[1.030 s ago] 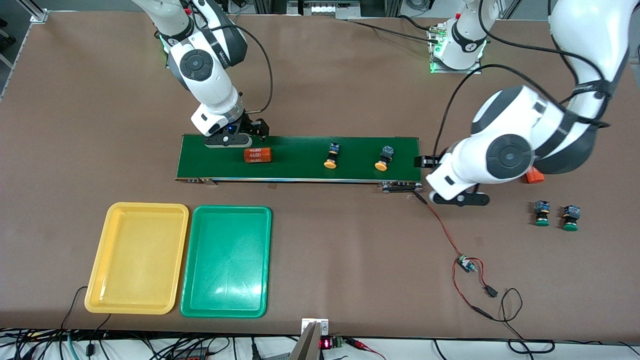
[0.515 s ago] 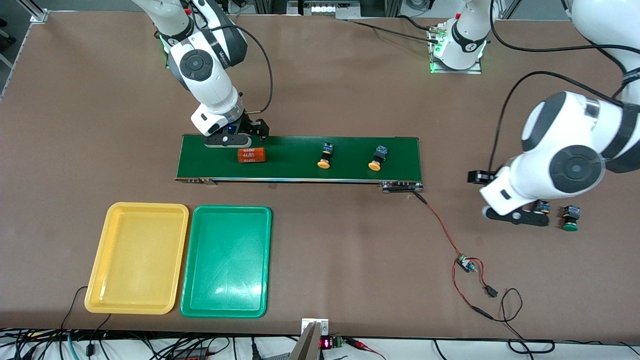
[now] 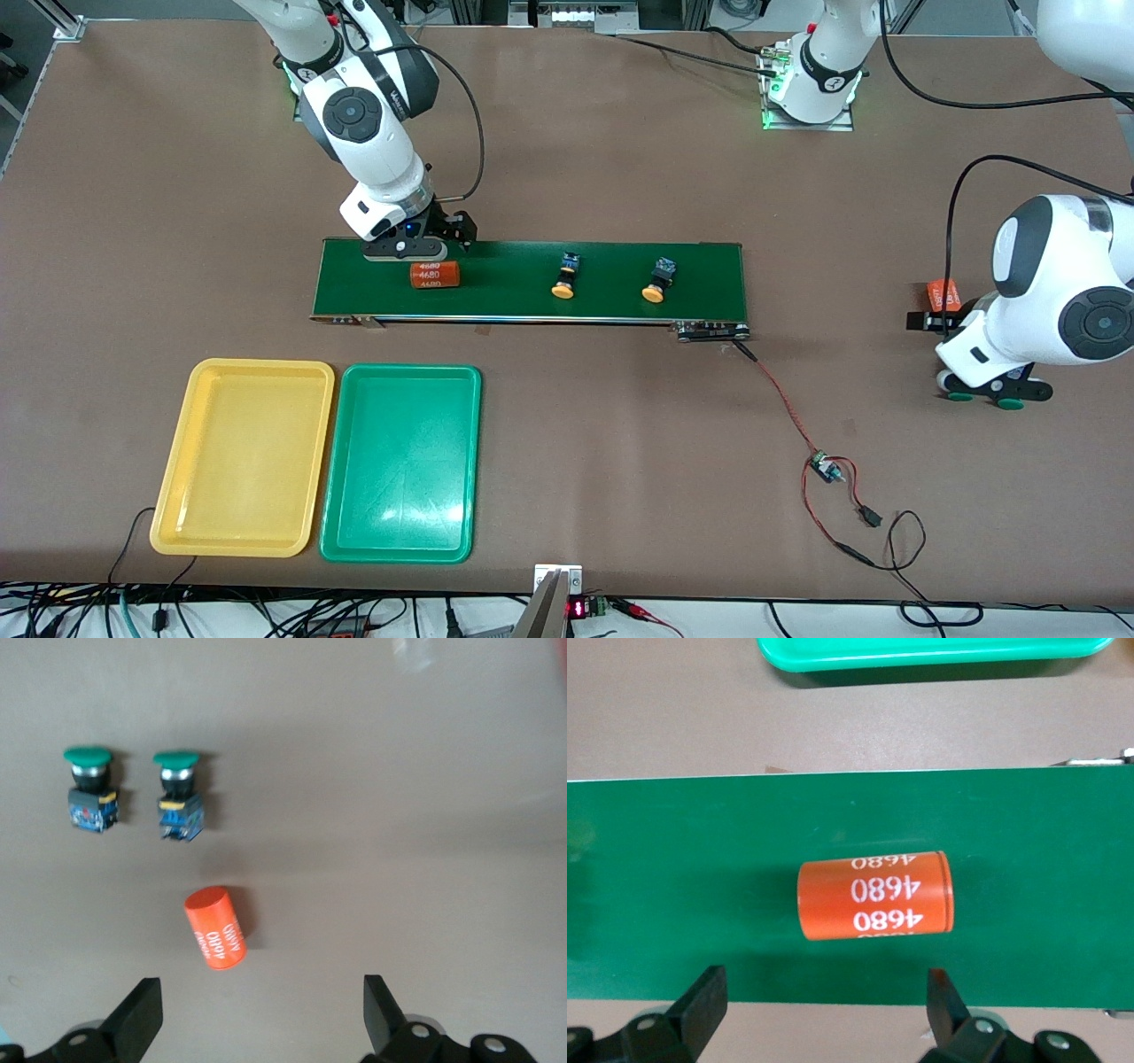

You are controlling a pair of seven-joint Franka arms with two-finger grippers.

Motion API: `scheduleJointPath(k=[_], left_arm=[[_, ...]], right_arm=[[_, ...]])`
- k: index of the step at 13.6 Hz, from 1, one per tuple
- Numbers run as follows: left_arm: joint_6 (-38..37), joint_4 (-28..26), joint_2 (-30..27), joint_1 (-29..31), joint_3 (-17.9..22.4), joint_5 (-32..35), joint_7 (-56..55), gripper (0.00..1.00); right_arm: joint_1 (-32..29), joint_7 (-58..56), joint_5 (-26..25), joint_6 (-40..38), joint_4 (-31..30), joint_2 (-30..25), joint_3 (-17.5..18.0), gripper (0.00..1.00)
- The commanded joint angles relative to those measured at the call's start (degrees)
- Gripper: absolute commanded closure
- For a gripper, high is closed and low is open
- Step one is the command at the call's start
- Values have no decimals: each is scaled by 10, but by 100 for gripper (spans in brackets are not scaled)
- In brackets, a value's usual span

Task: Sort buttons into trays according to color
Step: 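Grasp a second orange cell with the left gripper while the right gripper hovers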

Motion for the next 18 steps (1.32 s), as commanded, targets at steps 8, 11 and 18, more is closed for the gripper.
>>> scheduleJointPath(k=[8,11,18], left_arm=[[276,-250,-30,20,128,-15,127,0],[335,-272,-9,43,131,-16,121,0],[386,-285,11,44,131,-106,117,51]], right_arm=[[15,25,-18,2,38,29,1,0],[19,26,-21,2,44,39,1,0],[18,29,-26,1,45,41,0,0]])
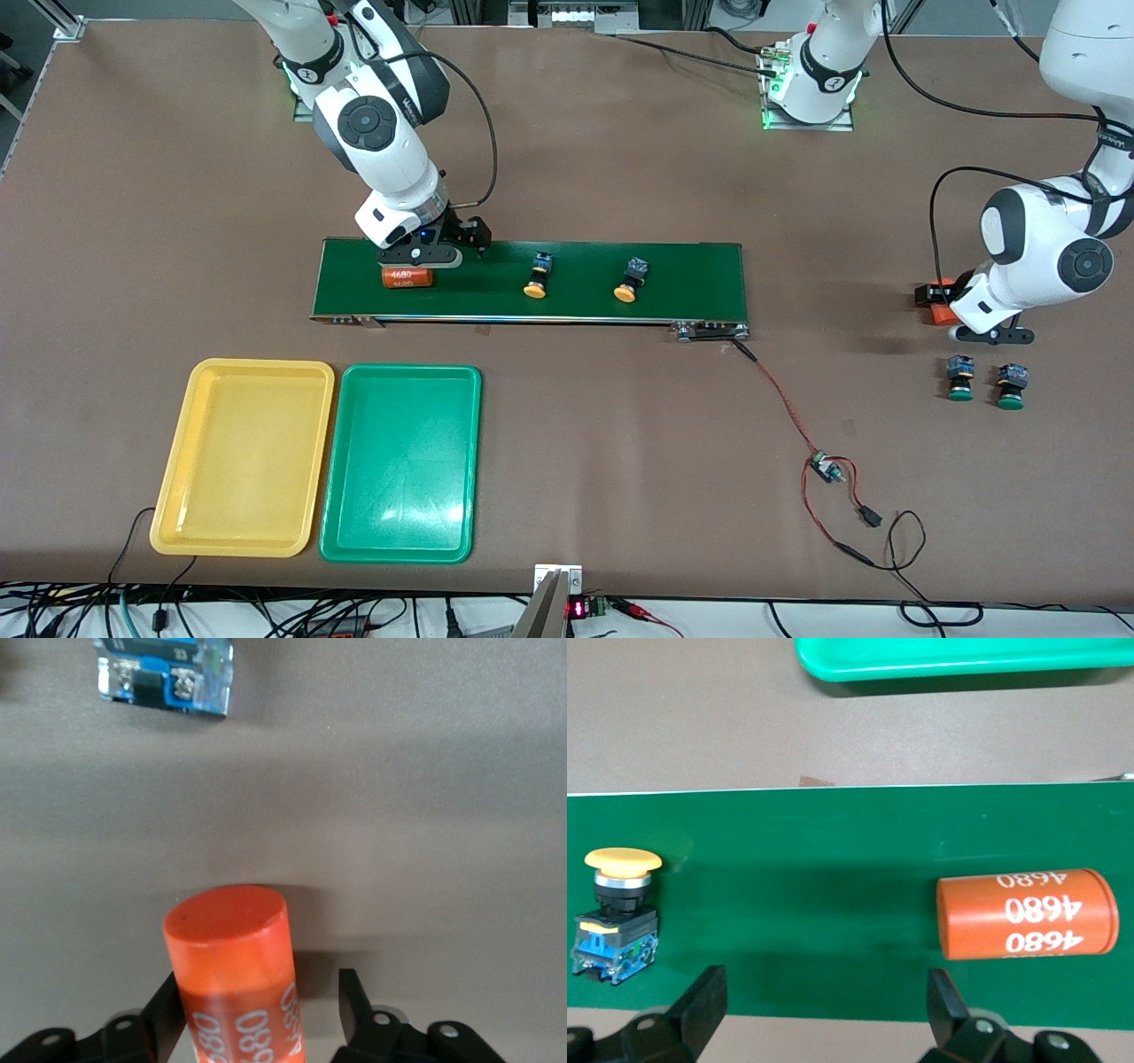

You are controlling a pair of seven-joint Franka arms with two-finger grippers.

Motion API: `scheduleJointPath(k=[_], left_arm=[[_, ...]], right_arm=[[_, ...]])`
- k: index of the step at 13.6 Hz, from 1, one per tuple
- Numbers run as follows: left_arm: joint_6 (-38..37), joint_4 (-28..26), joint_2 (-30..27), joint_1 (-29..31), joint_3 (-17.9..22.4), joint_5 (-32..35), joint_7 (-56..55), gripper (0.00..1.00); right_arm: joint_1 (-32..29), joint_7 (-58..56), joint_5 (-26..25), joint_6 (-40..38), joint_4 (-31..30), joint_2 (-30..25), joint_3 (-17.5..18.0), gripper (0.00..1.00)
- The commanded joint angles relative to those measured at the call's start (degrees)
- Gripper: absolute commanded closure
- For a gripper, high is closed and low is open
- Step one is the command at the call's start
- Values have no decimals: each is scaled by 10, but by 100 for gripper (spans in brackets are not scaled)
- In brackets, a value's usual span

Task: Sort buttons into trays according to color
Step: 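Grasp a second orange cell with the left gripper while the right gripper hovers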

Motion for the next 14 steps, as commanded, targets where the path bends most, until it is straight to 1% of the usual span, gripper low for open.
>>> scheduleJointPath(k=[1,2,3,5,7,8,9,10,11,13,14], left_arm=[[5,-3,0,-2,2,-18,9,55],[0,2,-7,-2,2,-18,17,68],[-14,5,-20,-7,1,-18,16,72],[-69,21,-37,-18,-15,-19,11,72],[-114,45,-43,-22,-49,-20,9,72],[-134,62,-42,-22,-66,-19,19,64],[-151,77,-43,-22,-85,-19,25,63],[-170,90,-43,-22,-118,-20,43,64],[-181,98,-43,-21,-141,-20,62,65],[-182,98,-48,-20,-181,-20,121,68],[-182,98,-52,-20,-198,-20,170,69]], right_arm=[[3,16,-13,0,8,5,0,0],[3,16,-13,0,8,5,0,0],[3,17,-13,1,8,5,0,0],[5,17,-13,3,8,5,-2,0],[6,17,-15,4,8,14,-2,0],[9,18,-19,4,8,16,-3,0],[15,18,-19,5,9,20,-6,0],[21,18,-20,6,12,28,-14,0],[33,18,-30,5,15,34,-22,0],[55,48,-65,2,30,47,-45,0],[65,61,-78,-1,39,57,-49,0]])
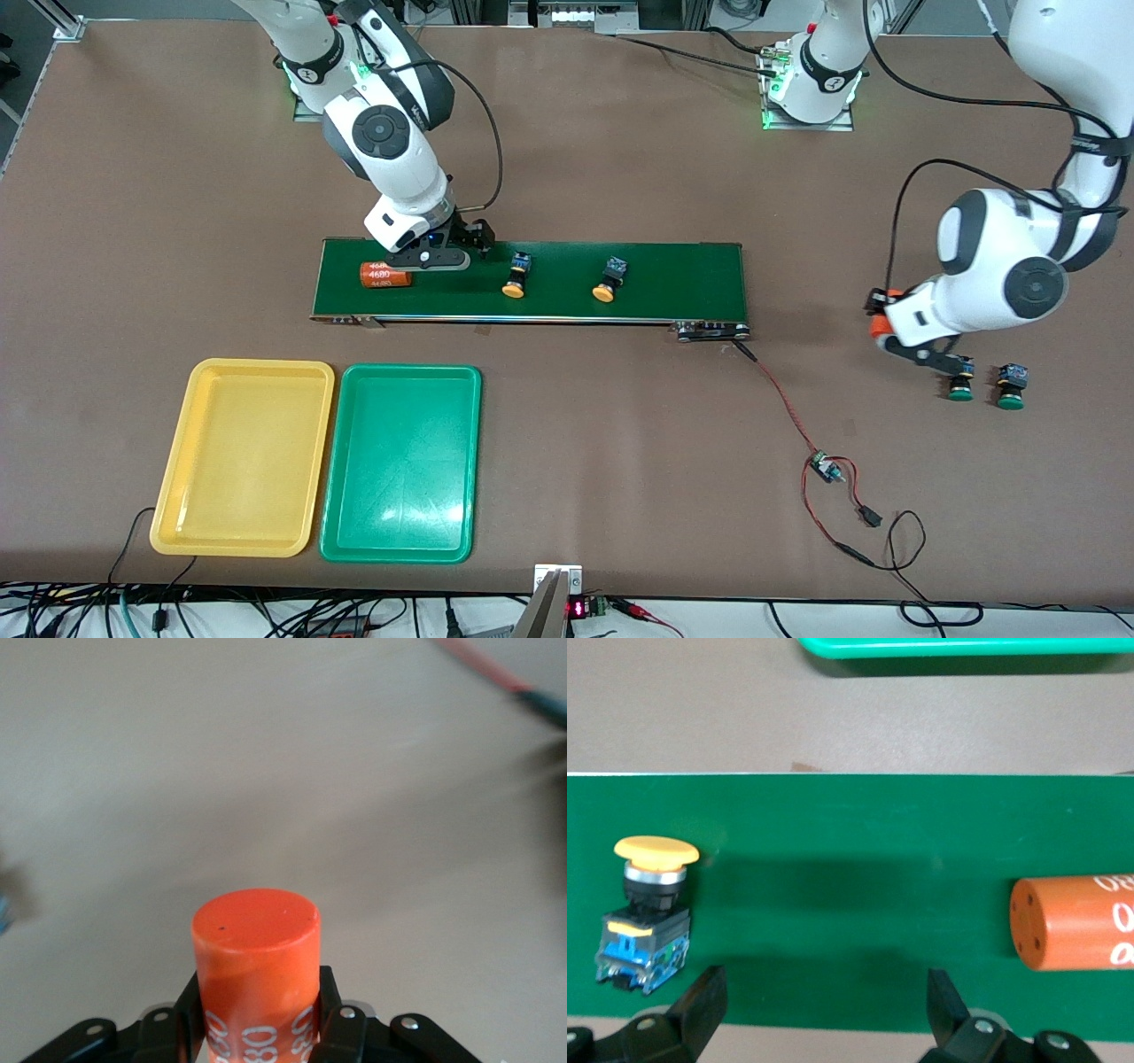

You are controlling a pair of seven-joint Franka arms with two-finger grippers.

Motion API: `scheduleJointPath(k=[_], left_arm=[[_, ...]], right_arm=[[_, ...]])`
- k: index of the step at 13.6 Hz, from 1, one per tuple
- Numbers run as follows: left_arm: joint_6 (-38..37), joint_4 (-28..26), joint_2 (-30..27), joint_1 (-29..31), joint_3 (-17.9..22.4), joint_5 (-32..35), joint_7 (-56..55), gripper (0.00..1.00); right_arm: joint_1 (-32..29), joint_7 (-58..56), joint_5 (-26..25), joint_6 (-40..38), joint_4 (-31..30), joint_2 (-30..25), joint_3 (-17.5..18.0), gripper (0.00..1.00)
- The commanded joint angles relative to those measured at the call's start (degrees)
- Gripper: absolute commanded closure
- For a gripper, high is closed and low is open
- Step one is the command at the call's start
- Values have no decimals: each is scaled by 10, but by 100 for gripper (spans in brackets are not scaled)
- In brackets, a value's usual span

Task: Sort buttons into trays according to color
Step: 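Place the orange cell on the belt while the right gripper grasps a yellow button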

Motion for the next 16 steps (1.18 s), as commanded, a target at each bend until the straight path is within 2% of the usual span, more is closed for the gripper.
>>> scheduleJointPath(k=[1,3,5,9,10,12,16], left_arm=[[-9,6,-13,4,-40,-14,152,69],[-12,12,-17,-1,-79,-22,242,69],[-12,12,-17,-9,-95,-26,287,69],[-14,5,-16,-11,-196,-27,339,72],[-8,1,-10,-27,-210,-27,340,72],[2,-9,-2,-52,-212,-27,325,72],[93,-69,7,-67,-211,-24,309,74]], right_arm=[[34,42,-41,-9,35,32,-22,0],[41,42,-53,-61,60,33,-31,0],[47,44,-53,-101,90,41,-31,0],[52,67,-51,-102,105,53,-33,0],[53,75,-50,-102,105,55,-33,0],[53,95,-47,-102,111,61,-33,0],[54,145,-45,-103,122,71,-33,0]])
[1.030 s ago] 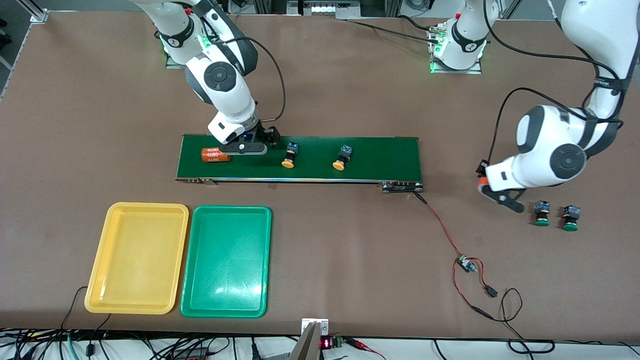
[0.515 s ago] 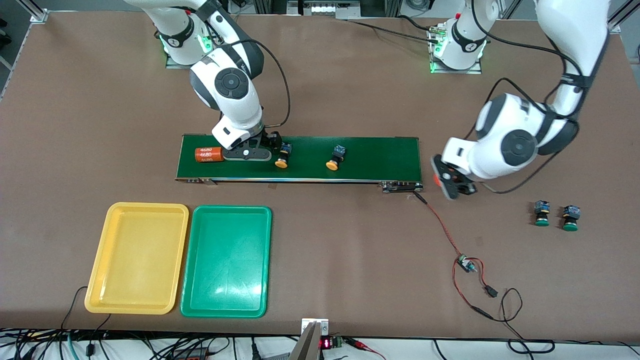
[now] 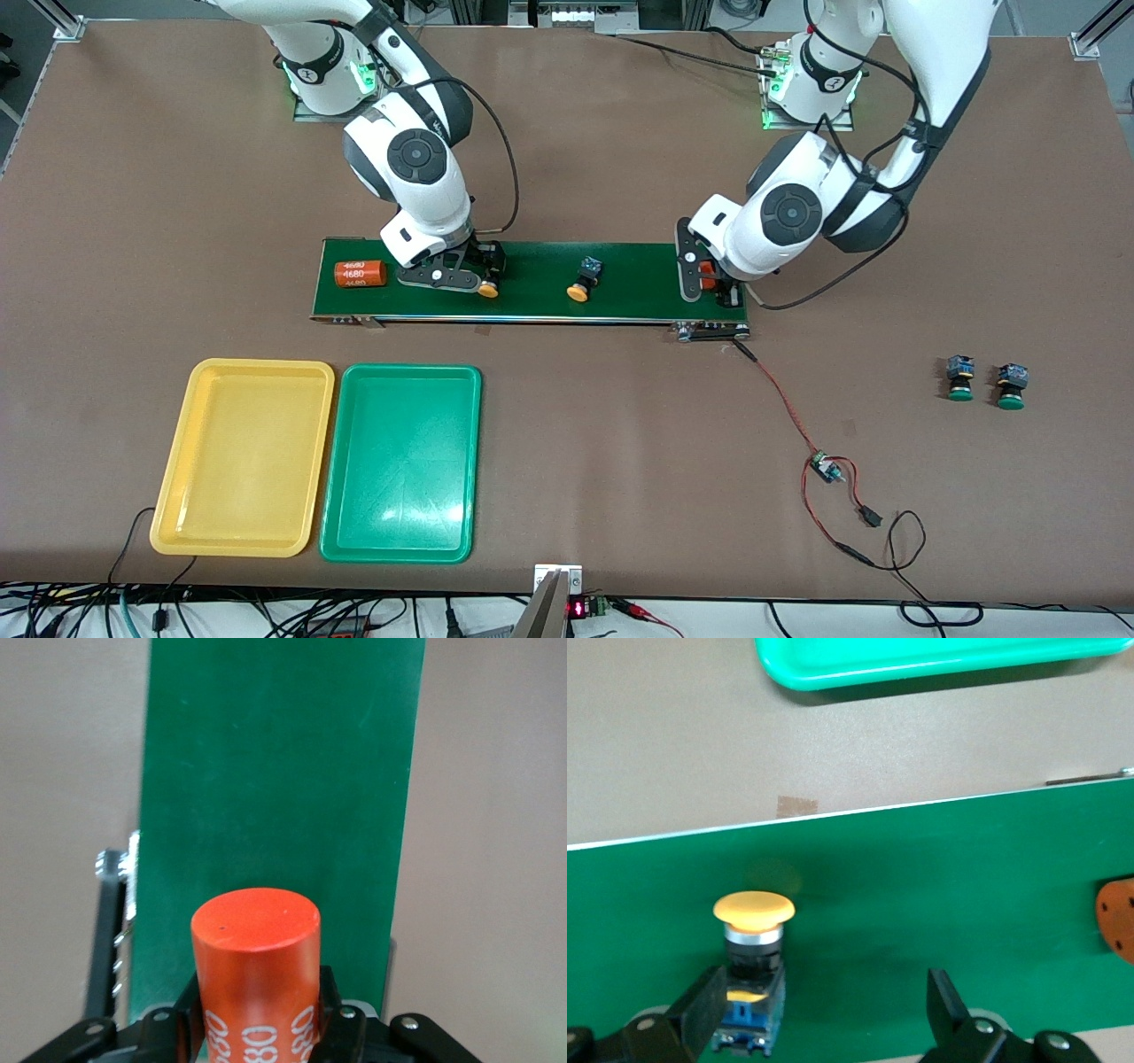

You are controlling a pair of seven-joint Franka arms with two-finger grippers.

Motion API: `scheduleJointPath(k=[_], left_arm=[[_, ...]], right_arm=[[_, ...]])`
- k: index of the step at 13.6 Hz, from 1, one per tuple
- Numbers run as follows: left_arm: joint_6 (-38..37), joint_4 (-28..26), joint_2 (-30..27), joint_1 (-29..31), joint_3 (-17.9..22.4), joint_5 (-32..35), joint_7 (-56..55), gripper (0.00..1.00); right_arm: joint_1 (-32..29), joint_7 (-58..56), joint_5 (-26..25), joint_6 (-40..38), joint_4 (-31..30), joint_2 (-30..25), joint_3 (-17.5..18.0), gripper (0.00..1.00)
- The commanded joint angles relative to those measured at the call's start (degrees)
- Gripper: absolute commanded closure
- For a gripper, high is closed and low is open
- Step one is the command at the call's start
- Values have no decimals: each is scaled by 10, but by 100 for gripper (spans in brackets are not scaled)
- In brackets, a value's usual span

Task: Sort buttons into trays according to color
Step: 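Place the orange cell on the belt while the right gripper grasps a yellow button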

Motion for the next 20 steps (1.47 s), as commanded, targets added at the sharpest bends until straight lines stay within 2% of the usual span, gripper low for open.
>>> scheduleJointPath(k=[1,2,3,5,9,10,11,12,13,15,16,20], left_arm=[[38,-24,7,-6,3,-10,-15,69],[38,-24,9,-12,3,-8,-24,53],[38,-24,8,-12,3,-7,-24,1],[35,-20,2,-8,2,-7,-22,0],[8,-6,-62,16,1,-11,-20,0],[-19,6,-74,30,3,-14,-25,0],[-38,21,-78,39,8,-15,-26,0],[-54,34,-82,42,23,-15,-37,0],[-66,39,-90,43,39,-15,-59,0],[-72,42,-97,44,67,-15,-106,0],[-74,43,-99,44,87,-15,-115,0],[-79,44,-105,44,156,-15,-146,0]], right_arm=[[11,38,-4,-11,19,13,-5,0],[12,50,-5,-11,19,17,-5,0],[16,53,-6,-11,20,22,-5,0],[27,56,-8,-10,21,34,-6,0],[27,53,-10,-10,22,46,-7,0],[27,51,-11,-10,22,46,-12,8],[27,48,-13,-10,22,46,-15,22],[26,43,-14,-9,22,46,-15,40],[26,37,-14,-10,26,46,-16,62],[26,32,-8,-17,36,46,-20,95],[26,32,-8,-27,42,46,-22,100],[24,1,-4,-128,113,45,-29,100]])
